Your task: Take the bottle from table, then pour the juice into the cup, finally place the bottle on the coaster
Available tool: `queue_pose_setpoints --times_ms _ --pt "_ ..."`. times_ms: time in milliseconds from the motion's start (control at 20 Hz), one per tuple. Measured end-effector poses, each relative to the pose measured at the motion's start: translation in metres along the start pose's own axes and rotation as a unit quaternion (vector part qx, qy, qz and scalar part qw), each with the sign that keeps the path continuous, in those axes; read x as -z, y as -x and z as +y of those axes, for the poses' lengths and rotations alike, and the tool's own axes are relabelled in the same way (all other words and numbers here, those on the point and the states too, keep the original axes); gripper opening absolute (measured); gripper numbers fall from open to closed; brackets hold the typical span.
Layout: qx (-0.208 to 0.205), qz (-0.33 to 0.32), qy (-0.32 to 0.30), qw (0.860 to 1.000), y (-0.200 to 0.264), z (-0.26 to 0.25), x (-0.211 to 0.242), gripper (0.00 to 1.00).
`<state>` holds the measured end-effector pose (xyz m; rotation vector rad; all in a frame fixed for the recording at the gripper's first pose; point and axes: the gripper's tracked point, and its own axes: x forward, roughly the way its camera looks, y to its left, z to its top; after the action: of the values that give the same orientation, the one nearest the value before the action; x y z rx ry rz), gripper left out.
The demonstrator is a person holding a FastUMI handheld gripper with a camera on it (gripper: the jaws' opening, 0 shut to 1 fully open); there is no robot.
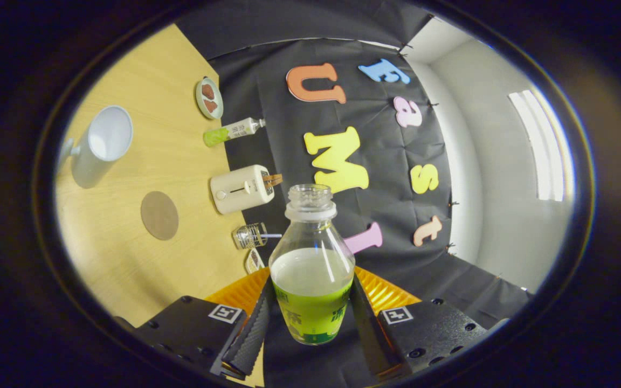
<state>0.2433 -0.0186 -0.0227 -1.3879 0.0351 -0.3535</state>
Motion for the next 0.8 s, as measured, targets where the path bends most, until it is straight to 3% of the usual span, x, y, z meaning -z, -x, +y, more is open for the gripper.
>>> queue_pose_setpoints --times_ms 150,800 --pt "0.02 -0.026 0.046 0.998 0.003 -0.005 -0.011 0.79" --pt "0.018 -0.06 0.175 0.983 0.005 0.047 -0.064 0.8"
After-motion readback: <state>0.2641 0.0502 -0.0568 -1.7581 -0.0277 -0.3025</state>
